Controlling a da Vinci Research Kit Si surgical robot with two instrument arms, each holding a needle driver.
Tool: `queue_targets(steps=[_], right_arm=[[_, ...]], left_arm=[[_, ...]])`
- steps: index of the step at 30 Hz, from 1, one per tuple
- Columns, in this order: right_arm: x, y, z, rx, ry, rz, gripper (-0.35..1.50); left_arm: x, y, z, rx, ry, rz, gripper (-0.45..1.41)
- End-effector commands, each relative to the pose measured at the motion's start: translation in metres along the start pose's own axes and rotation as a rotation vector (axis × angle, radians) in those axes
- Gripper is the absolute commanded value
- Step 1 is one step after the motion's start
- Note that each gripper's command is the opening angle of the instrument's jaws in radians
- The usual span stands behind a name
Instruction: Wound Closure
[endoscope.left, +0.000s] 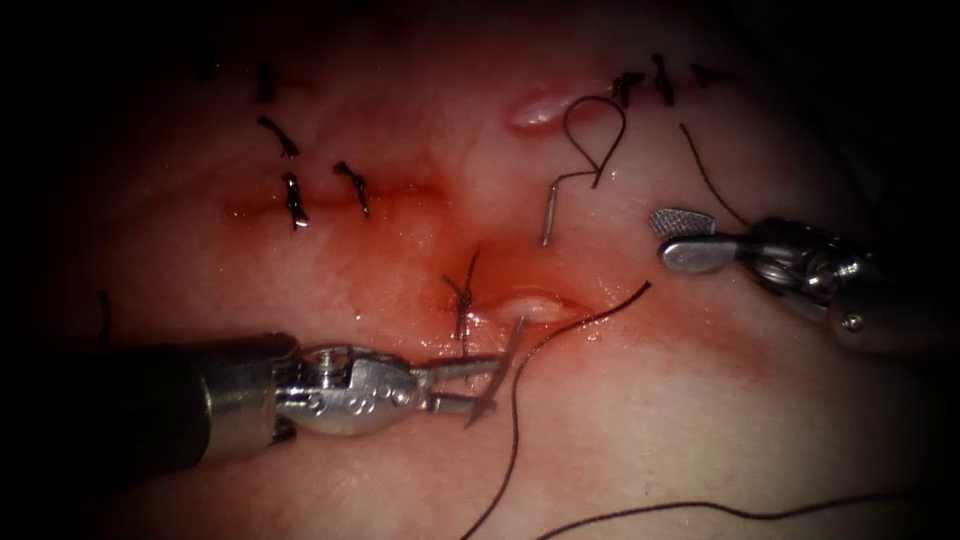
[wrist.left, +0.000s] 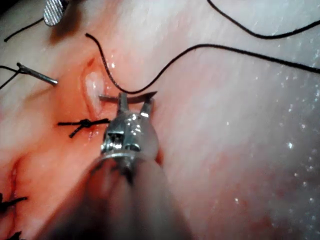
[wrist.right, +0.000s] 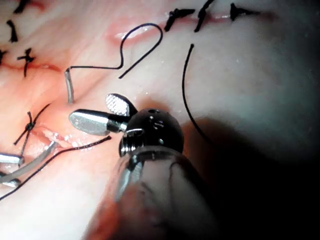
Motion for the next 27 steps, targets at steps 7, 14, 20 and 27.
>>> queue_targets(steps=[7, 14, 20, 27], right_arm=[[-0.0011, 0.0009, 0.0013, 0.002, 0.004, -0.010, 1.33], [-0.0023, 0.0013, 0.0012, -0.038, 0.041, -0.115, 1.31], [-0.0036, 0.0002, 0.0001, -0.050, 0.050, -0.474, 0.94], [-0.0044, -0.0036, -0.0007, 0.027, 0.014, -0.602, 0.83]], left_arm=[[-0.0001, -0.0004, 0.0014, 0.016, 0.039, 0.021, 0.54], [-0.0002, -0.0009, 0.0016, 0.021, 0.057, 0.039, 0.12], [-0.0010, -0.0017, 0.0018, -0.007, 0.094, -0.008, -0.45], [-0.0006, -0.0019, 0.0017, -0.054, 0.146, -0.142, -0.45]])
